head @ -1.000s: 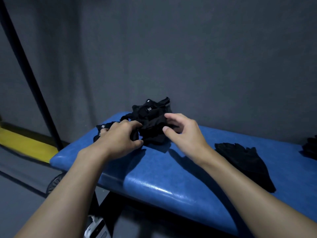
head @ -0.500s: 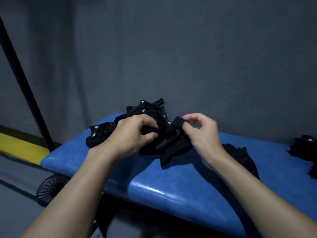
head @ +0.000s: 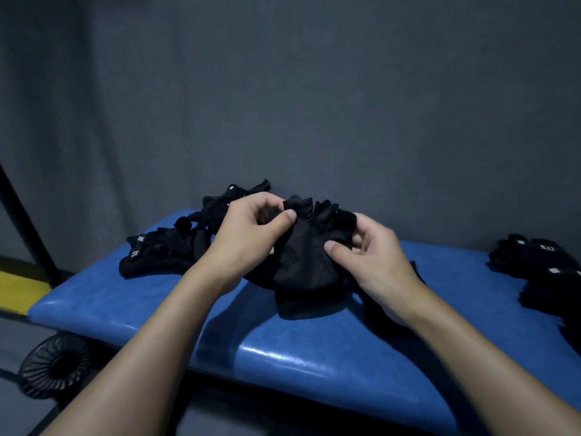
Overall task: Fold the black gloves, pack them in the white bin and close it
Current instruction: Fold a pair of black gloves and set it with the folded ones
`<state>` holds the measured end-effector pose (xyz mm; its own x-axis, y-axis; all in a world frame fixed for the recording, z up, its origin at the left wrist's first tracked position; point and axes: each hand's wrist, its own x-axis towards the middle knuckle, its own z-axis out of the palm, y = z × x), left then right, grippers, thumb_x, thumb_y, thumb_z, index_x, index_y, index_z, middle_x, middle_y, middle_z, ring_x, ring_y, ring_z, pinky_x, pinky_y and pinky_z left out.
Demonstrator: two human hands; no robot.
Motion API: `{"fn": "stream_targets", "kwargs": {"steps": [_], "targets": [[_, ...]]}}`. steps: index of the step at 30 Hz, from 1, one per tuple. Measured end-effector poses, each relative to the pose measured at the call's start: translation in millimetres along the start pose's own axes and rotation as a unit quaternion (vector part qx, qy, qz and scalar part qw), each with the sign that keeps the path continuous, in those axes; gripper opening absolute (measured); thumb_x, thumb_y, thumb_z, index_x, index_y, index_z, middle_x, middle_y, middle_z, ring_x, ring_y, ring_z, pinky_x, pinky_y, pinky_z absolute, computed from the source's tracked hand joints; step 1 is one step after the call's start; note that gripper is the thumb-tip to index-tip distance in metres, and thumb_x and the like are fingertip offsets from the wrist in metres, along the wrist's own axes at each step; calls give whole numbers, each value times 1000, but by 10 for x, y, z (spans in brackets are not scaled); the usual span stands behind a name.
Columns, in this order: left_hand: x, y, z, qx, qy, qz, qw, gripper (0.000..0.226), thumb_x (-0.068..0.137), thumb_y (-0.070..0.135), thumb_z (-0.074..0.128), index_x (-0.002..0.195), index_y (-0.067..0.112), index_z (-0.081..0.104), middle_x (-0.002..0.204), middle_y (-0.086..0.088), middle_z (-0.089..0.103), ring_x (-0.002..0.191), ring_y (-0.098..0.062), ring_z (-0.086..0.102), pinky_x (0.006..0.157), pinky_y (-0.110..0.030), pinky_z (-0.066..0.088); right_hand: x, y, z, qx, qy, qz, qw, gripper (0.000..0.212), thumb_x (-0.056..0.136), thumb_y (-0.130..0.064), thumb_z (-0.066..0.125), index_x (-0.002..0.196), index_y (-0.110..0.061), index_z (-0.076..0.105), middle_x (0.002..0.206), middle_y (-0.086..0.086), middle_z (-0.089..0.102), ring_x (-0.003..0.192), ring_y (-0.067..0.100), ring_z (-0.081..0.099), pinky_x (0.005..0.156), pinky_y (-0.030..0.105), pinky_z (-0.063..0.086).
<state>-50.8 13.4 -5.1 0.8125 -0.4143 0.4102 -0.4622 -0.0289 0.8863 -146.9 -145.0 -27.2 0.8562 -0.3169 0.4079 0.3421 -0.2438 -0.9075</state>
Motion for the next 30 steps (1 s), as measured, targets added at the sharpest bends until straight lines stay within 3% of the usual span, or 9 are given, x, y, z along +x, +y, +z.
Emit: {"fn": "stream_targets", "kwargs": {"steps": [3,8,11,15,17,21,24,27,30], "targets": [[-12,50,88,-50,-14,-32,998,3,93,21,67,92,22,65,57,8,46,49,-8,48,52,-22,48,-5,0,-111,1,63,-5,998,18,90,4,63,103,-8,67,94,6,75,83,14,70,80,34,58],[-40,54,164,-72,-98,-57,991,46,88,19,72,129,23,51,75,7,72,81,-5,68,89,-26,52,-21,-25,-334,6,135,-23,991,12,89,-1,65,86,-12,67,80,5,69,74,15,62,72,34,52],[-46,50,252,-61,-77,-32,995,50,87,11,73,130,23,50,91,0,76,88,-8,67,85,-26,50,13,-26,-467,-5,165,-33,986,10,88,-5,67,84,-15,67,79,8,67,75,18,59,74,39,50],[-12,17,379,-14,-43,12,999,26,88,11,73,108,26,67,102,3,73,94,-5,68,87,-28,51,47,-48,-616,-63,203,-43,976,4,89,-6,66,86,-9,67,80,12,69,75,15,61,77,44,54],[1,-32,462,11,-59,14,998,20,90,14,71,104,28,69,107,5,70,91,-3,66,83,-22,51,58,-39,-701,-103,223,-35,969,3,88,-9,66,85,-11,67,85,19,69,74,18,60,75,46,54],[-40,-163,668,80,-127,-18,989,26,91,22,69,114,31,61,118,3,61,88,-5,64,76,-18,52,30,42,-963,-123,269,76,952,7,88,-12,63,85,-8,68,80,15,70,73,24,64,67,49,55],[-76,-244,811,145,-173,-19,974,39,91,27,68,126,32,50,120,6,56,99,-7,63,89,-27,53,-87,112,-1151,-140,243,193,940,26,93,-17,58,94,8,63,80,9,64,72,23,60,59,36,46],[-137,-269,908,173,-216,-19,961,38,92,29,66,125,34,47,114,12,57,92,-6,64,88,-30,54,-196,110,-1208,-162,194,243,937,11,92,-20,62,95,-10,63,98,7,70,88,22,67,77,42,56],[-171,-298,961,193,-222,0,956,34,90,27,66,118,36,49,97,14,62,86,-10,65,85,-36,54,-269,91,-1229,-156,133,259,944,38,90,-24,69,122,-23,49,110,0,67,98,16,66,75,28,53]]}}
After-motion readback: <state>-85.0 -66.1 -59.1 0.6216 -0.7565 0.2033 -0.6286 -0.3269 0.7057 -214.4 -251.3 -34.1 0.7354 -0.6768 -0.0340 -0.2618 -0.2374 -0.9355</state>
